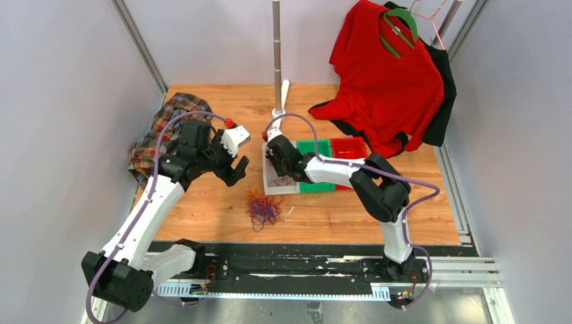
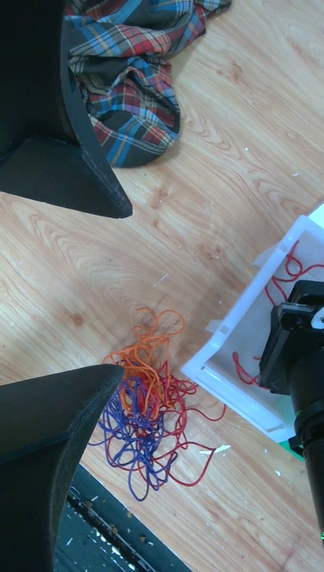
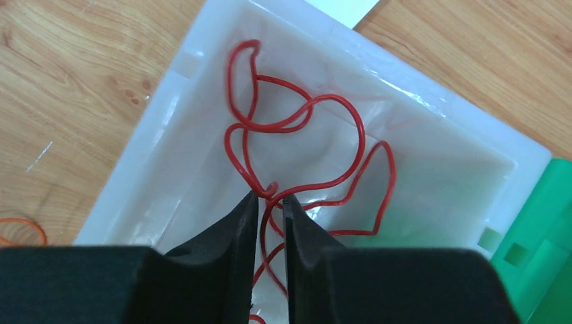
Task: Untangle the cables
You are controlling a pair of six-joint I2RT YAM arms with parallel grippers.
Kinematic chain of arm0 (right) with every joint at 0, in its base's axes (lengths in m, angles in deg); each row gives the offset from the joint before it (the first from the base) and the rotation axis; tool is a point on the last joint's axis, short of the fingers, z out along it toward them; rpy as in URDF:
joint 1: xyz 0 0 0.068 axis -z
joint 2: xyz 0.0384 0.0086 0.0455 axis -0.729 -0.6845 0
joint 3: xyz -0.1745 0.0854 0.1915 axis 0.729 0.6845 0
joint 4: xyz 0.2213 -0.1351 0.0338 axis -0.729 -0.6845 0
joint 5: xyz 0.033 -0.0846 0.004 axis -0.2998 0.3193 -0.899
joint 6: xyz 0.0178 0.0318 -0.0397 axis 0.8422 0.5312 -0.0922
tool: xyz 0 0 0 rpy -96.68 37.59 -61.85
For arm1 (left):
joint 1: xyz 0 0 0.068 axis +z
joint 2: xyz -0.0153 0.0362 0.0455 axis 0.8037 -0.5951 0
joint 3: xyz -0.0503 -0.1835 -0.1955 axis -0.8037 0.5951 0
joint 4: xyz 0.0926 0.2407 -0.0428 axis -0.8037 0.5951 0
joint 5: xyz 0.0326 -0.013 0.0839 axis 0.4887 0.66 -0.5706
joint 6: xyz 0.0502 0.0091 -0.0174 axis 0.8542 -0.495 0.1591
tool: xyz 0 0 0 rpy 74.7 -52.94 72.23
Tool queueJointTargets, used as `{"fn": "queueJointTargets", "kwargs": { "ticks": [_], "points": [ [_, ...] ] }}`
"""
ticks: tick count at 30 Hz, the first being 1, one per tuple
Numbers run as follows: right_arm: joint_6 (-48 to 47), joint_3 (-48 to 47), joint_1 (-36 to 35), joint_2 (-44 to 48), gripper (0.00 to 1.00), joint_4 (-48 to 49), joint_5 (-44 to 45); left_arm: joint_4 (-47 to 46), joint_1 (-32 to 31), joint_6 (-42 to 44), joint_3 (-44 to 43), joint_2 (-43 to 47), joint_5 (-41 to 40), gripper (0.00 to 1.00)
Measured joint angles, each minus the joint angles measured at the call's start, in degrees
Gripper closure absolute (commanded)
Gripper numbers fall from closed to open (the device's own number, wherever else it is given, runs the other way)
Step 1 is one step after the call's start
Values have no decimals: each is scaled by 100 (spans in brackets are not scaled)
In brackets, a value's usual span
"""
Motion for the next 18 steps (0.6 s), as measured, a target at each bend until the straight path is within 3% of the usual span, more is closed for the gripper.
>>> {"fn": "queueJointTargets", "kwargs": {
  "ticks": [2,3,18],
  "points": [
    [-57,-46,-13,11,57,-72,44,7,4,61,52,72,0,17],
    [-74,-61,-22,28,54,-103,48,20,4,125,111,120,-2,17],
    [-219,-262,-70,1314,48,-352,127,442,116,490,258,431,87,23]
  ]
}}
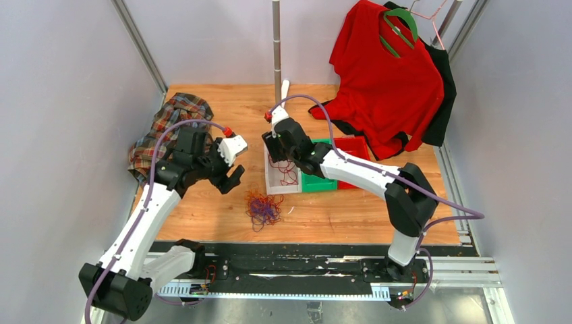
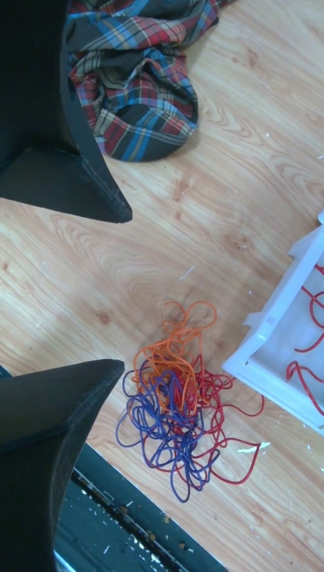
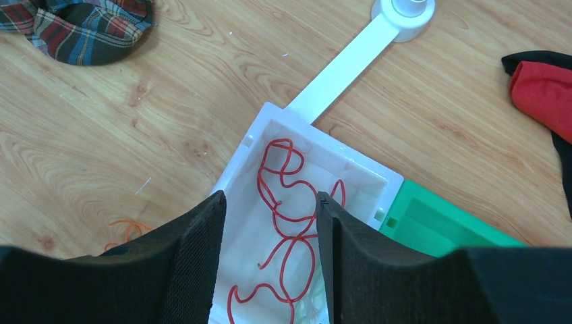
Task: Untangle the cables
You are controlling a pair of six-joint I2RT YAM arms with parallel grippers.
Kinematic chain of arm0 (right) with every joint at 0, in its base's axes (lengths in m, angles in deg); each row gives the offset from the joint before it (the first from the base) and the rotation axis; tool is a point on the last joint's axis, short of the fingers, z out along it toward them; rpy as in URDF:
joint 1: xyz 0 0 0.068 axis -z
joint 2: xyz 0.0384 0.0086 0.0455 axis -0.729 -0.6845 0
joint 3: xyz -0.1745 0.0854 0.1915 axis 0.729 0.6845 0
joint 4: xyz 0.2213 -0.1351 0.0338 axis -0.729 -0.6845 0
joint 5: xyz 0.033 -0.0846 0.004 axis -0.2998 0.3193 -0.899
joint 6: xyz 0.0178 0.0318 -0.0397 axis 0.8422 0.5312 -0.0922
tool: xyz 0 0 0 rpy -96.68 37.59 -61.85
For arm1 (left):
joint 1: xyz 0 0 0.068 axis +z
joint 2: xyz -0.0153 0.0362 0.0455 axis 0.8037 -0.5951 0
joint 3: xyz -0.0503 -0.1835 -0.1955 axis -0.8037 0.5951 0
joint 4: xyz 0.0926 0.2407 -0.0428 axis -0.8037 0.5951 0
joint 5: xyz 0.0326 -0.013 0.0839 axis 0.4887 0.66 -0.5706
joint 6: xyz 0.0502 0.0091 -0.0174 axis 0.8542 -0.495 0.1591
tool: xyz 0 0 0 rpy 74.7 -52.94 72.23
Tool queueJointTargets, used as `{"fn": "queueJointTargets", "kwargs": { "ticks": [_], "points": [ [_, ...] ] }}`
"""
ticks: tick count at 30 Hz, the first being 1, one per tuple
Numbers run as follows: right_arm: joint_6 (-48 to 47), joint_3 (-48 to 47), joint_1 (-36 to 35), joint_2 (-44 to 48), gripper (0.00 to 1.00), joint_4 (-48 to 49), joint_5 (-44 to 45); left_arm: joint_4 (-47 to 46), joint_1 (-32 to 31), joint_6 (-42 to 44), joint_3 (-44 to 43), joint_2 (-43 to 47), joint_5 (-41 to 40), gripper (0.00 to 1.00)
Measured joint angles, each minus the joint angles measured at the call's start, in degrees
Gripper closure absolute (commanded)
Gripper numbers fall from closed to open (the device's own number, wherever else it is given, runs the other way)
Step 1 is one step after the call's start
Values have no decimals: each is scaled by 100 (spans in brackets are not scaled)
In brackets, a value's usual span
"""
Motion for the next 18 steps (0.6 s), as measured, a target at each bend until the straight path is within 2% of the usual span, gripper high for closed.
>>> {"fn": "queueJointTargets", "kwargs": {
  "ticks": [8,12,18],
  "points": [
    [26,282,0,267,46,-87,-22,50,0,79,33,0,227,29],
    [105,1078,0,999,44,-39,-44,28,0,210,229,-52,476,35],
    [273,2214,0,2212,37,79,-87,-221,-2,271,592,-640,704,43]
  ]
}}
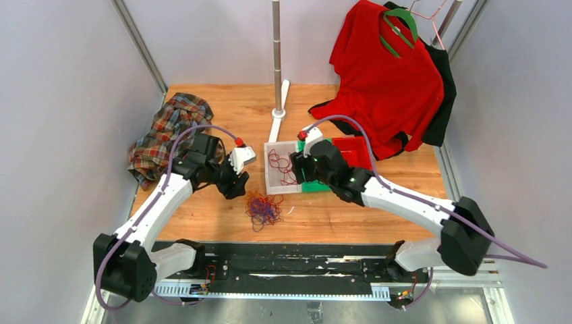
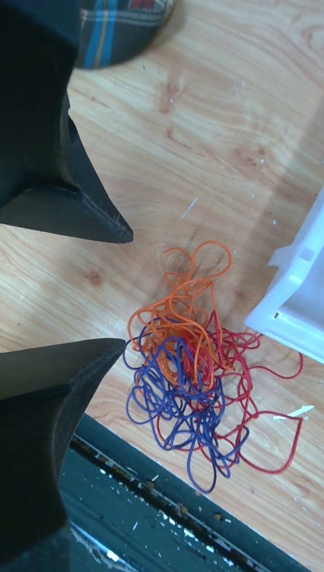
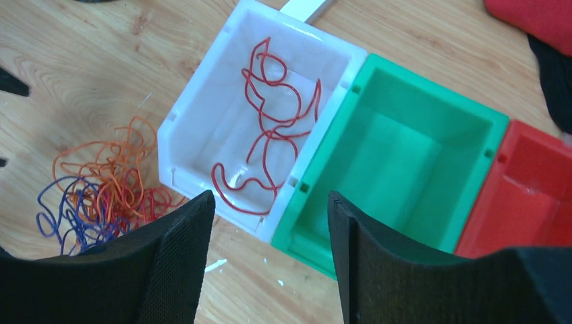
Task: Untangle the cables
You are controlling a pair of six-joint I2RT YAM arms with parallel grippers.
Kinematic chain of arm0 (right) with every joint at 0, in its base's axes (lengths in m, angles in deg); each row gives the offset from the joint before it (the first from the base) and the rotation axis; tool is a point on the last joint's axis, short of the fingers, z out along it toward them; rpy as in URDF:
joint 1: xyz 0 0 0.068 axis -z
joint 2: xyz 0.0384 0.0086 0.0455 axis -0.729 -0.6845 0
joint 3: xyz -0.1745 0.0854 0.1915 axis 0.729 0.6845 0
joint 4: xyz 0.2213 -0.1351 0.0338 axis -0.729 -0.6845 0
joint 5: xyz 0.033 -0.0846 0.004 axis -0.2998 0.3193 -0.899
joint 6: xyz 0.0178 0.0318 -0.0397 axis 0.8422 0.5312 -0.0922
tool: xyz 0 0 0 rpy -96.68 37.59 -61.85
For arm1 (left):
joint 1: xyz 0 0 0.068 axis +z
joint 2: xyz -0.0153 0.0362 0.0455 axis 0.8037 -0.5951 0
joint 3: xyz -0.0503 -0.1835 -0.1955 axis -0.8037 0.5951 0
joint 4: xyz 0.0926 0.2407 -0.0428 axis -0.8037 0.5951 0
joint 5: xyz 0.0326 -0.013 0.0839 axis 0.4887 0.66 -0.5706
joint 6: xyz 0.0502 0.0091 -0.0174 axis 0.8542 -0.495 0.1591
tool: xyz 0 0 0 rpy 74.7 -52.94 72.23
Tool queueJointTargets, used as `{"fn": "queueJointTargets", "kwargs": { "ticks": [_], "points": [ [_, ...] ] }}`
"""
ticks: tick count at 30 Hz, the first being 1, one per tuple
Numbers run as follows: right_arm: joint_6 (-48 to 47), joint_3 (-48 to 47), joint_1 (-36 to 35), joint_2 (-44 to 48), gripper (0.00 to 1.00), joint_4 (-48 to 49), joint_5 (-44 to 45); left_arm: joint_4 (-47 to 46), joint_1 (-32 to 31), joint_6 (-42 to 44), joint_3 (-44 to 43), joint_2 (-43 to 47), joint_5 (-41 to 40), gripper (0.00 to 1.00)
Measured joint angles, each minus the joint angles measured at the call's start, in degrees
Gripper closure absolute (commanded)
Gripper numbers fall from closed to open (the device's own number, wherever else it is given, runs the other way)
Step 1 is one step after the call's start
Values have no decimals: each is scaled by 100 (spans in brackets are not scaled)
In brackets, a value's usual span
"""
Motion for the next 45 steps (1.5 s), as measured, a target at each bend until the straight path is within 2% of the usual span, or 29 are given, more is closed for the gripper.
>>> {"fn": "queueJointTargets", "kwargs": {
  "ticks": [6,12,16,18,22,24,27,31,33,39,45],
  "points": [
    [334,765,0,835,38,214,28,-542,-7,46,341,-516,2,54],
    [522,835,0,811,40,317,-9,-761,-17,380,468,-876,188,57],
    [560,833,0,654,44,315,-9,-916,-76,450,470,-1049,293,63],
    [577,833,0,595,48,317,-9,-1049,-81,433,476,-1143,282,70],
    [634,828,0,570,54,369,-24,-1257,-81,378,490,-1259,157,94],
    [660,828,0,570,54,439,-48,-1325,-81,374,494,-1252,9,99],
    [682,828,0,570,53,546,-90,-1329,-81,417,492,-1178,-181,99],
    [699,828,0,518,41,621,28,-1064,-81,579,459,-859,-293,99],
    [688,828,26,382,38,625,155,-780,-81,667,339,-721,-284,99],
    [673,894,348,-190,38,590,295,7,-81,789,-339,-476,-275,99],
    [745,933,396,-282,36,610,46,590,-81,732,-892,-52,-197,100]
  ]
}}
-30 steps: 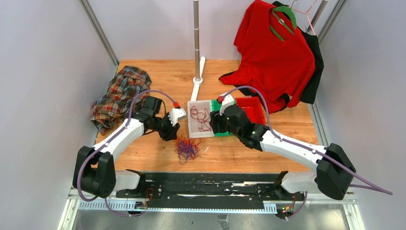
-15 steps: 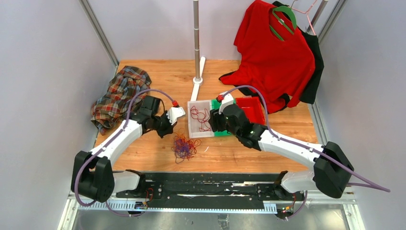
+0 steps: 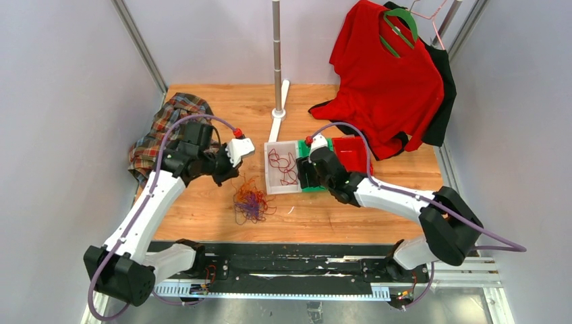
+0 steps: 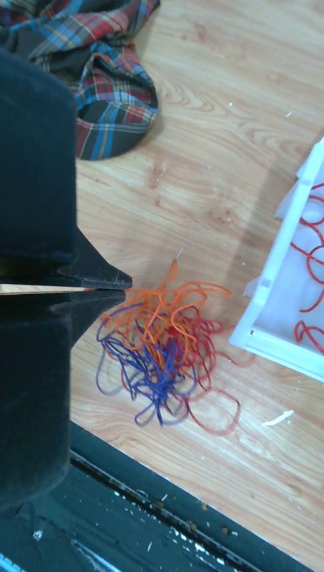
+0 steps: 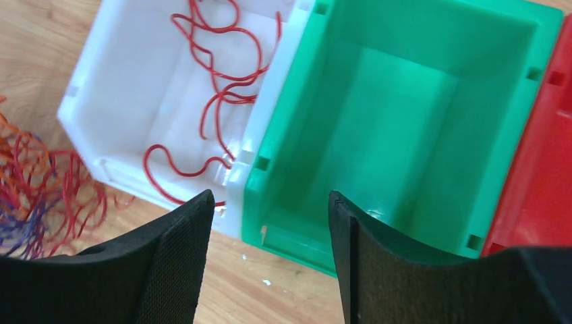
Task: Untangle the cables
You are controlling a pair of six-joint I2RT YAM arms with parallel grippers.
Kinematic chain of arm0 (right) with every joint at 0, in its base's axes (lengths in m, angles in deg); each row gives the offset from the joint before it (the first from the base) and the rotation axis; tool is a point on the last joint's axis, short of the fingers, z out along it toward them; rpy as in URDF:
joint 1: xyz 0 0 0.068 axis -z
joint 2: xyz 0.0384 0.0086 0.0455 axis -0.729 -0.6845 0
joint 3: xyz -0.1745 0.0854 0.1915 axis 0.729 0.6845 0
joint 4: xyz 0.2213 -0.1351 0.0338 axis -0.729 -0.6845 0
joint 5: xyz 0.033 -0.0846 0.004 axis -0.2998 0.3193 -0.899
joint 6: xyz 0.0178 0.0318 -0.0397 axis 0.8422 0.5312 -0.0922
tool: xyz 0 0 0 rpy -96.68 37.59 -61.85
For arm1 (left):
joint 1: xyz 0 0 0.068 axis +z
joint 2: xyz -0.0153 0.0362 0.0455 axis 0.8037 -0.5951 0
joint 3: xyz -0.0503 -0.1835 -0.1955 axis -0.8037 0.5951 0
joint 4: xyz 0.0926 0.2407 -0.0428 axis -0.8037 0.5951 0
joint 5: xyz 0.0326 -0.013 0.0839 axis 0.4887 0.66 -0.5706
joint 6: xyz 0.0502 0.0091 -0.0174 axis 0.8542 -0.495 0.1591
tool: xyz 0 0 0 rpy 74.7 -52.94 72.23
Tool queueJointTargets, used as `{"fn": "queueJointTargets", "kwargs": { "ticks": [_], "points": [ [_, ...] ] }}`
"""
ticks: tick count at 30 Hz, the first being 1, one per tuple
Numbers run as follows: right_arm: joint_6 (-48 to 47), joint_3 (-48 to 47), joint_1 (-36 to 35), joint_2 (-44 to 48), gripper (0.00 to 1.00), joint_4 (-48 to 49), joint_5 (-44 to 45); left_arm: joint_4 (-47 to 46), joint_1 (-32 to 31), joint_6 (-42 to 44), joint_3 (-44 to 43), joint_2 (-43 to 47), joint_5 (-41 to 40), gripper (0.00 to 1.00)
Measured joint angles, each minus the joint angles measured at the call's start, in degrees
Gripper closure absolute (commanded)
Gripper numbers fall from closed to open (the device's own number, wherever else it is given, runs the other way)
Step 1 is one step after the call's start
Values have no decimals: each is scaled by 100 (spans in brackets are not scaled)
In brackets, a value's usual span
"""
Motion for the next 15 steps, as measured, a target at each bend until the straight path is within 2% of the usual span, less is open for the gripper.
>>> {"fn": "queueJointTargets", "kwargs": {
  "ticks": [6,10,15],
  "points": [
    [44,-15,-516,315,31,234,-221,407,0,-289,-551,164,103,100],
    [46,-122,-1073,643,30,835,-463,588,0,-538,-796,262,216,100],
    [39,-304,-1541,553,30,1655,-741,776,0,-787,-1019,385,319,100]
  ]
}}
